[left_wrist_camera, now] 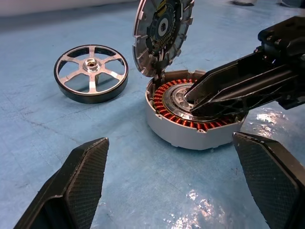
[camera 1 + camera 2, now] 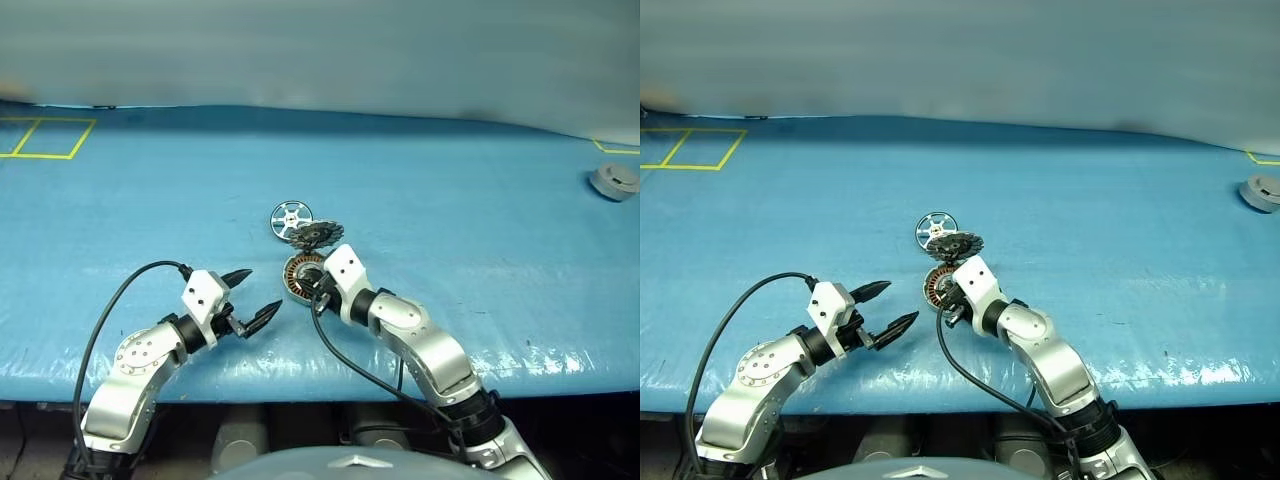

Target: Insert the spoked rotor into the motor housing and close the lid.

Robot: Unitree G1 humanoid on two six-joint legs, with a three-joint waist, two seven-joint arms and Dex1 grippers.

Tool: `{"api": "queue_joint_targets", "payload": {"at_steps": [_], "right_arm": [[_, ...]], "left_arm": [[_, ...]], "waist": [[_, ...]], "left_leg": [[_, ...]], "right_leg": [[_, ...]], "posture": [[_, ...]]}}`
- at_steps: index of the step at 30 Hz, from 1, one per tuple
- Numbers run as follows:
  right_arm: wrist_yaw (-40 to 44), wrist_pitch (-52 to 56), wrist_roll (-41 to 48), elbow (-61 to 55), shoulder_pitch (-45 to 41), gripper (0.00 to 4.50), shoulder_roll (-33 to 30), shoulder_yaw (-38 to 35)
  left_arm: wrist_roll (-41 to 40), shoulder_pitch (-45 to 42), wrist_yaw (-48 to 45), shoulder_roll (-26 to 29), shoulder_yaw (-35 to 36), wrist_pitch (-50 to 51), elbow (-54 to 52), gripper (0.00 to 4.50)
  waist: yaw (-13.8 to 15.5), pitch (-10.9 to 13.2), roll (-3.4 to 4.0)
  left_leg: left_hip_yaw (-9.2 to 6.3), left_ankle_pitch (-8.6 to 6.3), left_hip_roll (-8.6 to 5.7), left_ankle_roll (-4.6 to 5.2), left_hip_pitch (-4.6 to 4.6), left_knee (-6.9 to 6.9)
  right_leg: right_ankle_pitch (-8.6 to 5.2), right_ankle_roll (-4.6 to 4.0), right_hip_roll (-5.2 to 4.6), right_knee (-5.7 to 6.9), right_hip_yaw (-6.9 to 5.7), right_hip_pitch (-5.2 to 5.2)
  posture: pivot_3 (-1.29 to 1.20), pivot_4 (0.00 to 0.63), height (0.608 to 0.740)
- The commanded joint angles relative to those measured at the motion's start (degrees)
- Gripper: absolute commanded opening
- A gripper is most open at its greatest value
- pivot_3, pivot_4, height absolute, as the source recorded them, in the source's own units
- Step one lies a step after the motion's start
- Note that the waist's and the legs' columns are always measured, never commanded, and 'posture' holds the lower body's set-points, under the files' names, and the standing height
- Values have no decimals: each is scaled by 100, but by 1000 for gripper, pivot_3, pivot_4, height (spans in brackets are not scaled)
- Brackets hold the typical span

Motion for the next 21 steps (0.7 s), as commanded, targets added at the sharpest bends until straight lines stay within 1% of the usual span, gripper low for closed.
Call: {"api": "queue_joint_targets", "payload": {"at_steps": [1,9,15,21], "right_arm": [[-101,-197,-45,53,10,666,55,-123],[-110,-155,18,-33,3,666,42,-251],[-38,-152,-24,60,8,666,46,-83],[-119,-207,-59,169,-13,666,205,-3]], "left_arm": [[-74,2,25,-19,84,-44,-300,4500],[-89,-69,-9,-11,88,-49,-228,4500],[-87,-117,-11,-8,59,-46,-198,4500],[-83,-114,-9,-16,52,-45,-173,4500]], "waist": [[-3,0,0],[-3,0,0],[-5,0,0],[-31,0,0]], "left_leg": [[0,0,0,0,1,0],[1,0,0,0,0,0],[2,0,1,0,1,1],[1,0,3,0,2,0]], "right_leg": [[0,0,0,1,0,1],[1,0,0,2,1,0],[1,0,1,2,1,0],[1,0,4,4,1,0]], "posture": [[0,150,740],[0,150,740],[0,150,740],[0,150,740]]}}
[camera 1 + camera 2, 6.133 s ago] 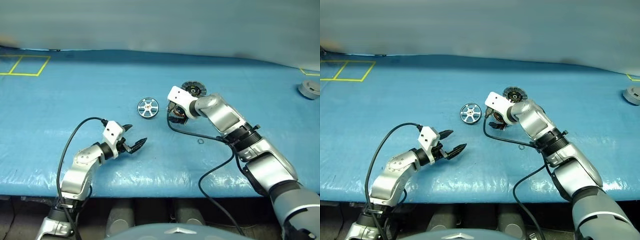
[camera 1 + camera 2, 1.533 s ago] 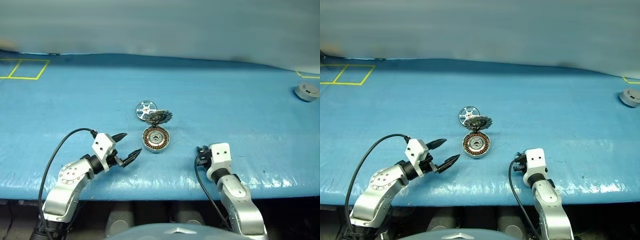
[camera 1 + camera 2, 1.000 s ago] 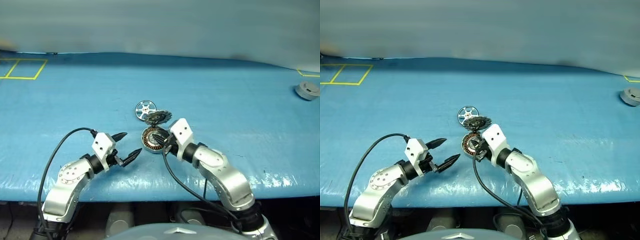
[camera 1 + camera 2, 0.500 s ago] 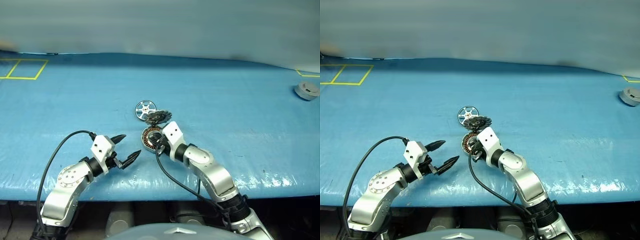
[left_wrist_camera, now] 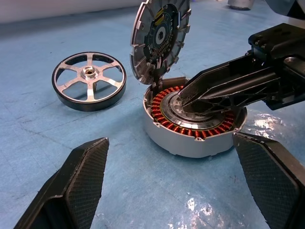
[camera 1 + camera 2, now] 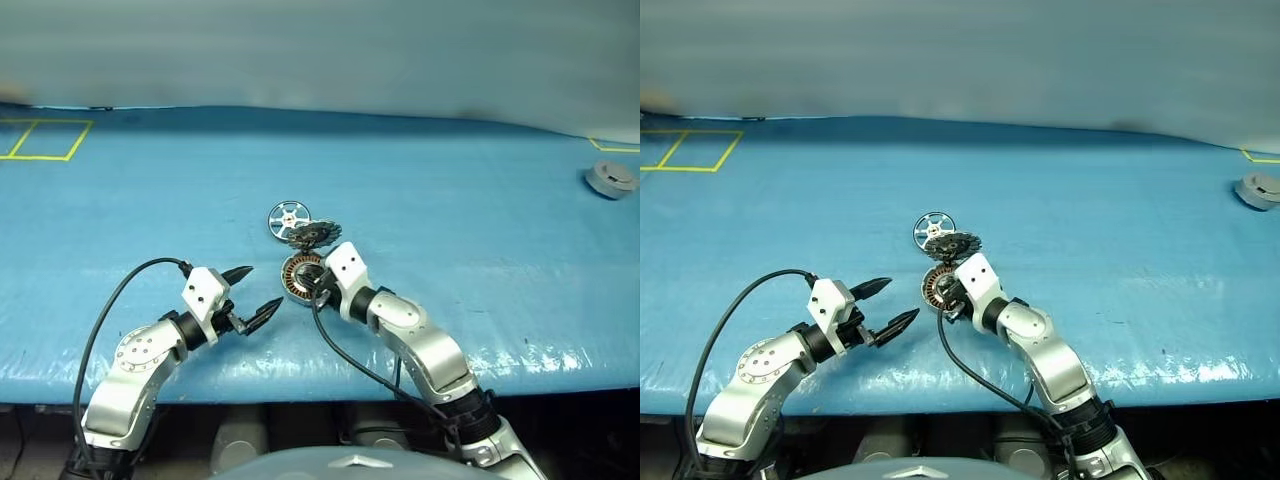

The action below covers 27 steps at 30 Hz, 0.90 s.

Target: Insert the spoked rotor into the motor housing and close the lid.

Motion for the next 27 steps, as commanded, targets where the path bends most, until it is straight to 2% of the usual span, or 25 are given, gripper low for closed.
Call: {"api": "queue_joint_targets", "payload": {"at_steps": [1,3,10,16,19,26,27], "right_arm": [[-49,-118,-51,95,-31,666,104,37],[-116,-159,-82,164,-68,666,158,-29],[50,201,126,-375,67,2919,19,-157],[149,1107,783,-1619,296,2919,-90,-397],[-114,1683,906,-1884,175,2371,0,-482],[-728,3121,812,-1699,-689,90,267,-261],[-774,3226,808,-1632,-791,40,320,-240]], "left_arm": [[-41,-29,-3,-17,49,-44,-172,4500],[-42,-32,-3,-23,38,-39,-171,4500],[-53,-27,0,-32,49,-40,-164,4500],[-53,8,7,-36,84,-73,-139,4500],[-49,4,10,-48,79,-76,-123,4500],[-19,-64,1,-80,27,-94,-66,4500],[-18,-57,1,-85,28,-103,-79,4500]], "waist": [[0,0,0],[-1,0,0],[21,0,0],[31,1,1],[8,0,1],[-6,0,1],[-5,0,1]], "left_leg": [[0,0,0,0,0,0],[0,0,0,0,0,1],[0,0,-1,0,0,2],[0,0,-1,0,-3,1],[0,0,4,0,3,2],[3,1,3,-2,1,4],[2,1,3,-2,-1,2]], "right_leg": [[0,0,0,0,0,0],[0,0,0,0,1,1],[1,1,0,0,2,2],[1,1,-1,0,3,0],[0,0,3,5,3,0],[2,-2,1,6,4,-3],[2,-2,2,6,3,-4]], "posture": [[0,150,740],[0,150,740],[0,150,740],[0,150,740],[0,150,740],[0,150,740],[0,150,740]]}}
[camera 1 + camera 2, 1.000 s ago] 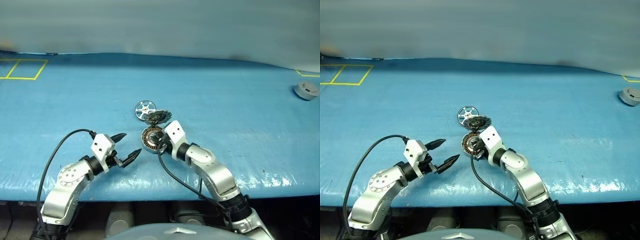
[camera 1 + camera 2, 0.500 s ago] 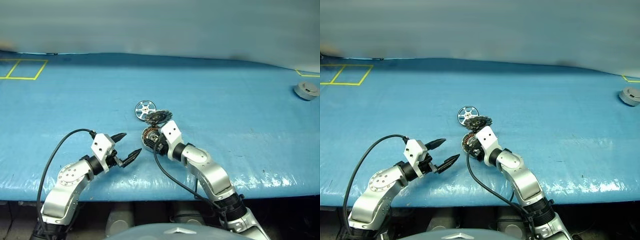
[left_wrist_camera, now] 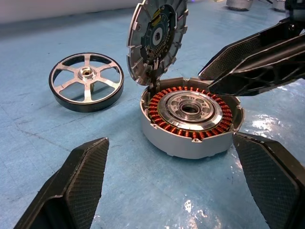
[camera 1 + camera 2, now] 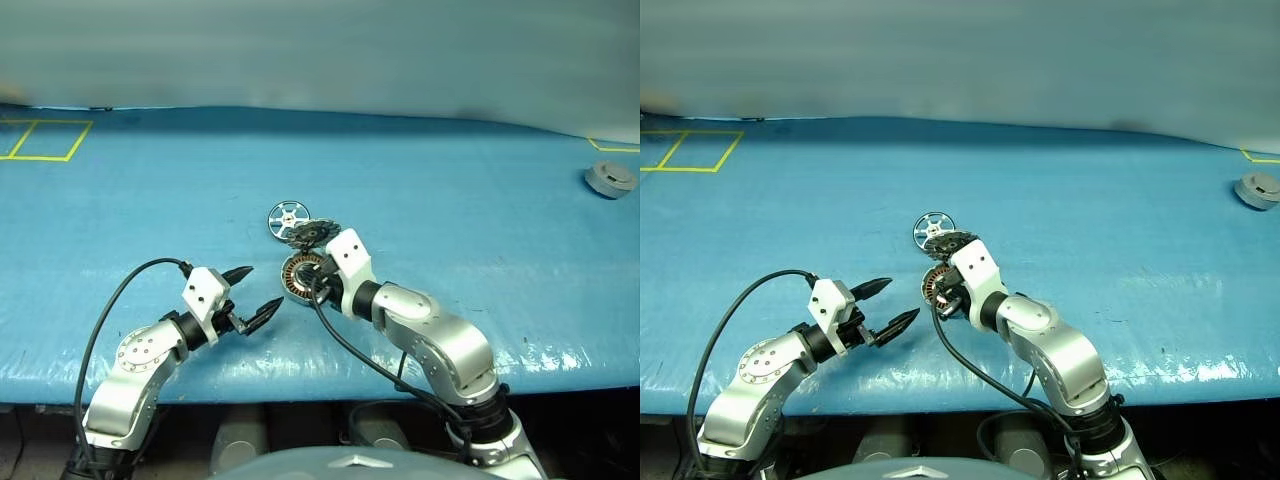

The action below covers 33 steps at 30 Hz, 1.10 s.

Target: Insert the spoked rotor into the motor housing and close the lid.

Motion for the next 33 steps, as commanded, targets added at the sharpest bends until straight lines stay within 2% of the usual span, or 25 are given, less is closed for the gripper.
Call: {"api": "queue_joint_targets", "payload": {"at_steps": [1,7,33], "right_arm": [[-204,382,14,41,-320,40,177,58],[-275,623,1,160,-582,40,141,162],[-386,567,-223,574,-589,40,-205,451]], "left_arm": [[-15,-20,1,-40,32,-110,-127,4500],[40,114,27,-25,62,-192,-181,4500],[90,104,49,-152,18,-234,-126,4500]], "waist": [[0,0,0],[-5,0,0],[-34,-1,0]], "left_leg": [[-1,0,0,0,-1,-2],[-2,-2,-3,2,-5,-4],[-1,-2,-1,2,0,-1]], "right_leg": [[0,0,0,0,0,0],[0,-1,-1,-4,0,-1],[0,1,0,-3,0,2]], "posture": [[0,150,740],[0,150,740],[0,150,740]]}}
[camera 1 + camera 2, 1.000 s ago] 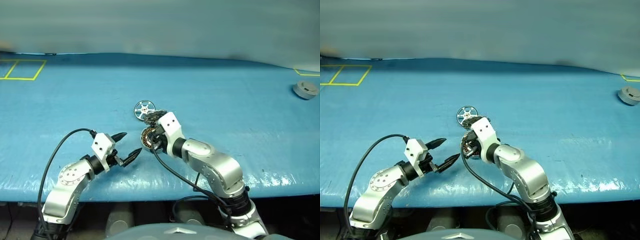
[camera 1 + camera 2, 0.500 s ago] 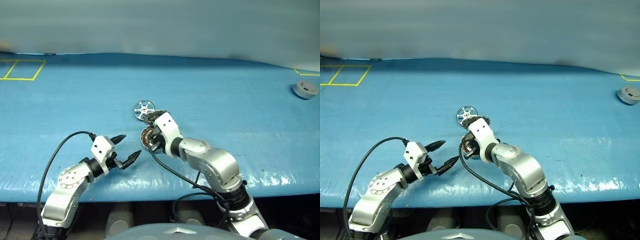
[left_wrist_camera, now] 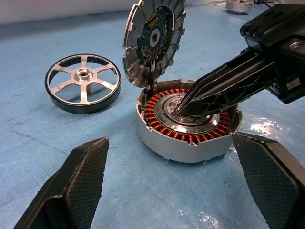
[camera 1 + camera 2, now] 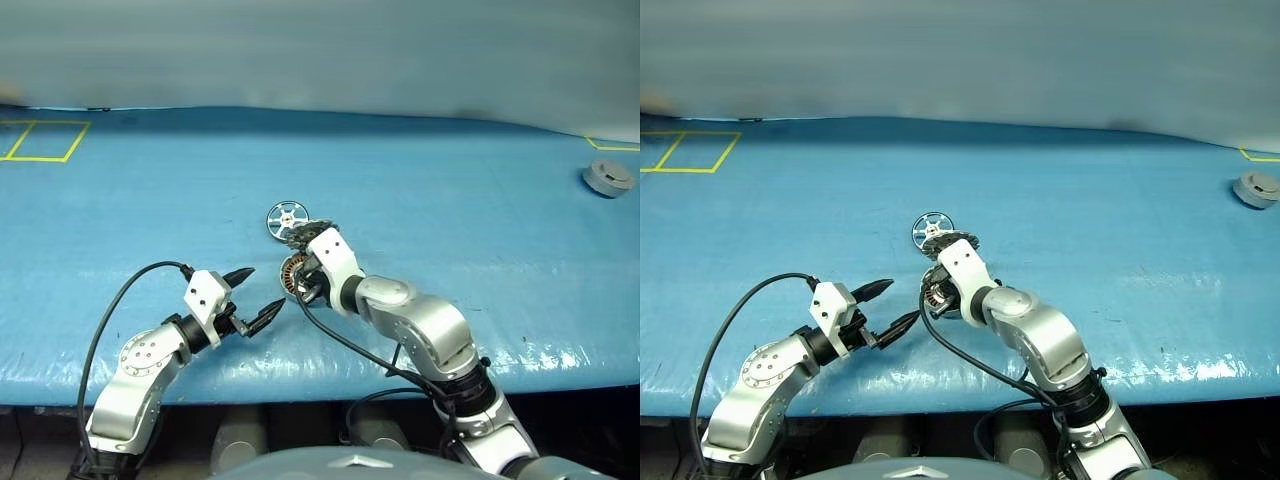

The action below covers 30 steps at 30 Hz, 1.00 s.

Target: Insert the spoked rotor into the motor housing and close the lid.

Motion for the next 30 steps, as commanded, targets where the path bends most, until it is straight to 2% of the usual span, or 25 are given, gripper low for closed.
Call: {"api": "queue_joint_targets", "payload": {"at_steps": [1,13,30], "right_arm": [[-67,104,-110,-89,-46,40,-113,83],[64,421,-107,-359,-88,40,-584,251],[81,96,-182,176,-169,40,-359,368]], "left_arm": [[25,-4,45,-28,23,-108,-123,4500],[49,-37,52,-87,-33,-116,-80,4500],[56,5,86,-112,-1,-123,-94,4500]], "waist": [[1,0,0],[11,0,-1],[-34,-1,-2]], "left_leg": [[0,0,0,0,0,0],[0,0,-1,0,-1,0],[0,0,1,0,2,0]], "right_leg": [[0,0,0,0,0,0],[0,0,-2,-2,0,1],[0,0,-1,-2,0,2]], "posture": [[0,150,740],[0,150,740],[0,150,740]]}}
